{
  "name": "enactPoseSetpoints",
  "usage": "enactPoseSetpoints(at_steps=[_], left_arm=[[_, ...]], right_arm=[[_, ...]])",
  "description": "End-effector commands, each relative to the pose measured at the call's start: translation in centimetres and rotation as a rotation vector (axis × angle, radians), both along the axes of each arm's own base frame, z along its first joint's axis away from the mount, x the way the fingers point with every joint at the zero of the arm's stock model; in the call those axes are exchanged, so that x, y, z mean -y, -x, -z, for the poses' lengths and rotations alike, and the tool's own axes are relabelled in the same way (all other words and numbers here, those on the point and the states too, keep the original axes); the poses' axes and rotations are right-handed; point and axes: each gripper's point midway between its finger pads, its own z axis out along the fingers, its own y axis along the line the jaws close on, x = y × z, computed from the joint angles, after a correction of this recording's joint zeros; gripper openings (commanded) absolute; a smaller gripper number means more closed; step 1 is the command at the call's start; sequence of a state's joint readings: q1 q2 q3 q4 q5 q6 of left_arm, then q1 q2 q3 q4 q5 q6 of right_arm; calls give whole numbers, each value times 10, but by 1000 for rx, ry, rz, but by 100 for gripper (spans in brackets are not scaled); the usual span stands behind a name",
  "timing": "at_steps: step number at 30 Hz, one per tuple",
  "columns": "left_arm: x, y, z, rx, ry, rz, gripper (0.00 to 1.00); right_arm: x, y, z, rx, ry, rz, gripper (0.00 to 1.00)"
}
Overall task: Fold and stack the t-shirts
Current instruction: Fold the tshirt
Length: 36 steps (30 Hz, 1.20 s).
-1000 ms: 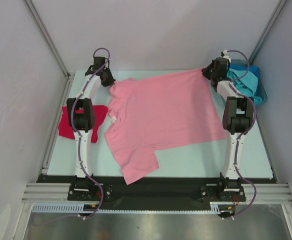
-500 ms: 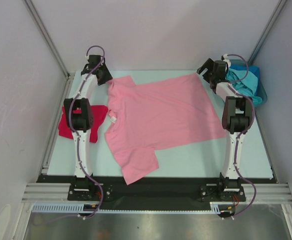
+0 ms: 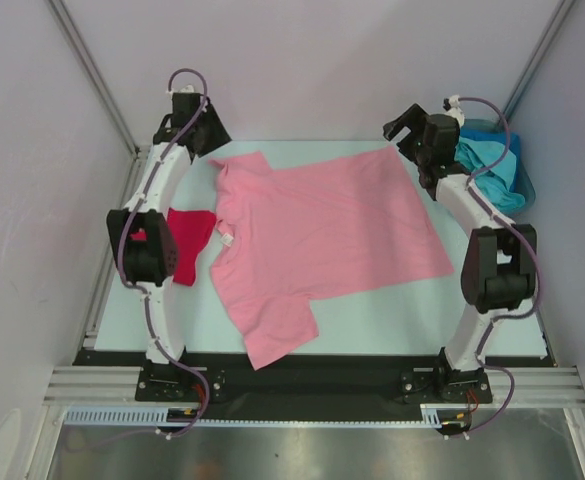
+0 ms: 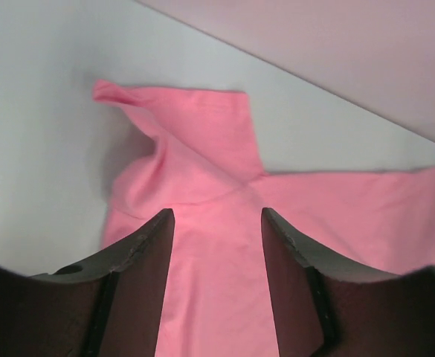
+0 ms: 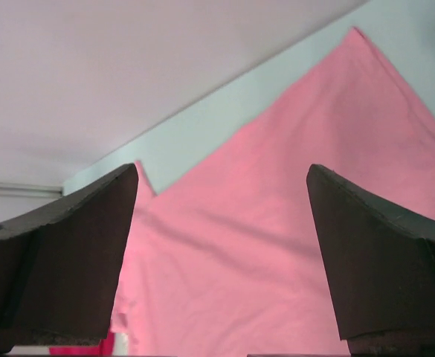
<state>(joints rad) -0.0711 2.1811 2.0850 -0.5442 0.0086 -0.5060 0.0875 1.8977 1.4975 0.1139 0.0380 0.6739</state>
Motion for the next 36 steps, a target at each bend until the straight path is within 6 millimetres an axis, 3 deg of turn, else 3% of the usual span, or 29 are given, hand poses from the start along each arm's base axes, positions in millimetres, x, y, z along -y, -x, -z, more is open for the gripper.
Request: enactPoseSetpoints(at_steps=[1, 2, 3, 4, 5, 6, 7, 8, 9, 12, 13, 14, 16, 18, 19, 24, 27, 30, 31, 33, 34, 36], left_arm=[[71, 45, -70, 110, 68, 152, 56], [97, 58, -68, 102, 73, 195, 56], [107, 69, -65, 94, 72, 213, 56], [114, 86, -37, 28, 64, 222, 55], [123, 98, -53, 74, 90, 231, 55], [139, 113, -45, 58, 98, 251, 55], [141, 134, -9, -14, 94, 255, 55], [147, 144, -21, 28, 122, 255, 54], [156, 157, -12, 13, 114, 259, 54], [156, 191, 20, -29, 112, 231, 54], [154, 204, 40, -70, 111, 227, 53], [157, 205, 41, -58, 140, 221, 53], [159, 220, 49, -75, 147, 224, 52], [168, 234, 40, -47, 168, 245, 52], [164, 241, 46, -46, 147, 233, 51], [172, 291, 45, 19, 206, 299, 52], [163, 321, 51, 38, 239, 306, 52], [156, 351, 61, 27, 245, 321, 51], [151, 363, 74, -3, 239, 313, 52], [154, 381, 74, 11, 250, 334, 52], [150, 391, 88, -24, 242, 325, 51], [150, 405, 97, -43, 235, 339, 51]], right_arm=[[-1, 36, -34, -8, -21, 11, 100], [0, 47, -28, -42, -21, 11, 100], [1, 58, -19, -72, -20, 13, 100], [4, 79, -16, -88, -17, 23, 100], [5, 91, -9, -105, -15, 23, 100], [8, 102, -9, -106, -13, 32, 100], [16, 111, -11, -92, -9, 72, 100], [20, 131, -14, -82, -31, 100, 100], [26, 139, -15, -87, -42, 132, 100], [38, 174, 10, -164, -94, 220, 100], [37, 178, 12, -144, -125, 227, 100], [38, 193, 32, -165, -145, 235, 100], [34, 199, 40, -150, -195, 232, 100], [34, 214, 56, -168, -188, 230, 100], [34, 220, 62, -174, -182, 225, 100], [34, 254, 77, -177, -130, 164, 100], [33, 274, 90, -181, -123, 132, 100], [33, 289, 103, -192, -146, 108, 100], [35, 294, 110, -201, -158, 106, 100], [39, 298, 117, -214, -149, 113, 100], [40, 299, 119, -218, -143, 115, 100], [40, 301, 128, -250, -129, 113, 100]])
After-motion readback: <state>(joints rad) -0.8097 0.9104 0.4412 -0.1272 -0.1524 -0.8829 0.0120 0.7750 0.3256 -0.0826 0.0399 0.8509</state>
